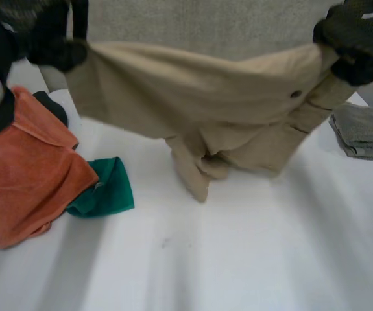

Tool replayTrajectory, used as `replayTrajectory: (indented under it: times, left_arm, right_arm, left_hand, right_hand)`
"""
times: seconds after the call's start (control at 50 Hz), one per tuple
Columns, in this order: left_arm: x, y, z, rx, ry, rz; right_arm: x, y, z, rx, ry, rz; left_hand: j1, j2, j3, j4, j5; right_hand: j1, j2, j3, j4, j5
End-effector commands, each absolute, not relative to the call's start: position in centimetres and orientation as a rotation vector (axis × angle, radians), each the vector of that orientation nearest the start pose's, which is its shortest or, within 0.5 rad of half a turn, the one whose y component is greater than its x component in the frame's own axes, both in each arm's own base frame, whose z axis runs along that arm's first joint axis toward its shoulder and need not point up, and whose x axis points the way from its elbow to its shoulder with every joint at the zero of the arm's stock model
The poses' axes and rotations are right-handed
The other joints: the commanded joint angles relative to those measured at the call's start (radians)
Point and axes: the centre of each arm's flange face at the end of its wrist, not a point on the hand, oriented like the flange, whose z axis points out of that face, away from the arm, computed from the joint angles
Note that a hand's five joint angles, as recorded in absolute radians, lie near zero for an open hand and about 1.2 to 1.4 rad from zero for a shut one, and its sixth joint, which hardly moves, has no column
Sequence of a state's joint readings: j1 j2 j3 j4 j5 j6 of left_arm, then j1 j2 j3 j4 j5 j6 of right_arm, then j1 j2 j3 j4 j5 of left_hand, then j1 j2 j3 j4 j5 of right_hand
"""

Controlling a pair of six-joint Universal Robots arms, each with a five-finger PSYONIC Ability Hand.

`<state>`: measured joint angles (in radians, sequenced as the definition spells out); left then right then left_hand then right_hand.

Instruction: Fold the laundry.

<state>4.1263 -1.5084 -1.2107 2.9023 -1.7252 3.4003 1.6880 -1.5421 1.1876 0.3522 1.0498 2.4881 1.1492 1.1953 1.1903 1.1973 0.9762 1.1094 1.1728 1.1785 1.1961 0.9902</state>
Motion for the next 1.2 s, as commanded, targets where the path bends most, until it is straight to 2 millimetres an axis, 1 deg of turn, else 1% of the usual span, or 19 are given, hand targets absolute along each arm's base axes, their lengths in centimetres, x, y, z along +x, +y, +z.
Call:
replayTrajectory:
  times: [0.02, 0.14, 0.18, 0.24, 0.28, 0.32, 0.36, 0.46, 0.52, 0.6, 0.74, 0.76, 0.82, 0.84, 0.92, 1.0, 1.1, 1.14, 1.2]
  left_arm:
    - [-26.9, -20.6, 39.5, 0.746, 2.114, -2.375]
    - [-28.6, -25.7, 34.6, 0.794, 2.231, -2.221]
    - [-29.7, -27.7, 33.0, 0.818, 2.24, -2.233]
    - [-31.0, -31.0, 33.1, 0.797, 2.117, -2.398]
    - [-31.5, -33.5, 34.9, 0.709, 1.927, -2.596]
    - [-31.5, -34.7, 37.2, 0.618, 1.757, -2.742]
    - [-31.1, -35.3, 41.3, 0.456, 1.484, -2.951]
    - [-29.5, -34.4, 47.5, 0.255, 1.068, -3.228]
    - [-30.0, -33.4, 47.6, 0.322, 1.093, -3.252]
    - [-30.3, -33.7, 44.4, 0.422, 1.296, -3.168]
    - [-29.7, -34.0, 34.4, 0.54, 1.756, -2.863]
    - [-29.6, -33.6, 31.7, 0.578, 1.867, -2.776]
    - [-29.4, -32.3, 27.4, 0.645, 2.029, -2.622]
    - [-29.2, -31.2, 24.7, 0.701, 2.123, -2.515]
    - [-28.4, -27.8, 19.4, 0.832, 2.314, -2.246]
    - [-27.5, -24.1, 16.9, 0.968, 2.417, -2.012]
    - [-26.4, -20.7, 16.7, 1.081, 2.458, -1.817]
    - [-26.4, -19.4, 17.1, 1.143, 2.452, -1.766]
    - [-26.3, -18.8, 17.7, 1.184, 2.43, -1.745]
  right_arm:
    - [21.9, -27.7, 37.4, -1.356, 1.818, -2.248]
    - [23.6, -30.5, 33.8, -1.376, 1.878, -2.214]
    - [24.8, -32.0, 32.2, -1.367, 1.86, -2.236]
    - [26.4, -34.4, 31.5, -1.283, 1.798, -2.366]
    - [26.9, -35.9, 32.3, -1.178, 1.725, -2.502]
    - [27.4, -37.7, 34.6, -0.953, 1.557, -2.718]
    - [27.4, -38.4, 37.9, -0.708, 1.292, -2.903]
    - [27.5, -37.3, 42.5, -0.414, 0.779, -3.005]
    - [28.1, -36.8, 42.3, -0.445, 0.706, -2.968]
    - [29.0, -37.3, 39.3, -0.548, 0.83, -2.892]
    - [29.3, -38.5, 30.5, -0.745, 1.334, -2.642]
    - [29.5, -37.9, 28.0, -0.814, 1.454, -2.551]
    - [29.6, -36.8, 24.2, -0.955, 1.625, -2.409]
    - [29.6, -35.8, 22.0, -1.047, 1.713, -2.317]
    - [28.8, -32.9, 17.6, -1.293, 1.889, -2.095]
    - [27.6, -30.3, 15.8, -1.438, 2.017, -1.896]
    - [26.1, -28.5, 16.4, -1.475, 2.141, -1.705]
    - [25.4, -28.1, 16.7, -1.475, 2.195, -1.633]
    - [25.2, -28.1, 17.4, -1.462, 2.216, -1.619]
  left_hand:
    - [0.247, 0.201, 0.206, 0.199, 0.246]
    - [0.247, 0.201, 0.206, 0.199, 0.246]
    - [0.247, 0.201, 0.206, 0.199, 0.246]
    - [0.247, 0.201, 0.206, 0.199, 0.246]
    - [0.247, 0.201, 0.206, 0.199, 0.246]
    - [0.247, 0.201, 0.206, 0.199, 0.246]
    - [0.247, 0.201, 0.206, 0.199, 0.246]
    - [0.247, 0.201, 0.206, 0.199, 0.246]
    - [0.247, 0.201, 0.206, 0.199, 0.246]
    - [0.247, 0.201, 0.206, 0.199, 0.246]
    - [0.247, 0.201, 0.206, 0.199, 0.246]
    - [0.247, 0.201, 0.206, 0.199, 0.246]
    - [0.247, 0.201, 0.206, 0.199, 0.246]
    - [0.247, 0.201, 0.206, 0.199, 0.246]
    - [0.247, 0.201, 0.206, 0.199, 0.246]
    - [0.247, 0.201, 0.206, 0.199, 0.246]
    - [0.247, 0.201, 0.206, 0.199, 0.246]
    - [0.154, 0.108, 0.113, 0.106, 0.153]
    - [-0.379, -0.425, -0.42, -0.427, -0.381]
  right_hand:
    - [0.287, 0.223, 0.218, 0.2, 0.231]
    - [0.287, 0.223, 0.218, 0.2, 0.231]
    - [0.287, 0.223, 0.218, 0.2, 0.231]
    - [0.287, 0.223, 0.218, 0.2, 0.231]
    - [0.287, 0.223, 0.218, 0.2, 0.231]
    - [0.287, 0.223, 0.218, 0.2, 0.231]
    - [0.287, 0.223, 0.218, 0.2, 0.231]
    - [0.287, 0.223, 0.218, 0.2, 0.231]
    - [0.287, 0.223, 0.218, 0.2, 0.231]
    - [0.287, 0.223, 0.218, 0.2, 0.231]
    - [0.287, 0.223, 0.218, 0.2, 0.231]
    - [0.287, 0.223, 0.218, 0.2, 0.231]
    - [0.287, 0.223, 0.218, 0.2, 0.231]
    - [0.287, 0.223, 0.218, 0.2, 0.231]
    - [0.287, 0.223, 0.218, 0.2, 0.231]
    - [0.287, 0.223, 0.218, 0.2, 0.231]
    - [0.24, 0.177, 0.171, 0.153, 0.185]
    - [-0.242, -0.305, -0.311, -0.328, -0.297]
    - [-0.64, -0.704, -0.709, -0.727, -0.696]
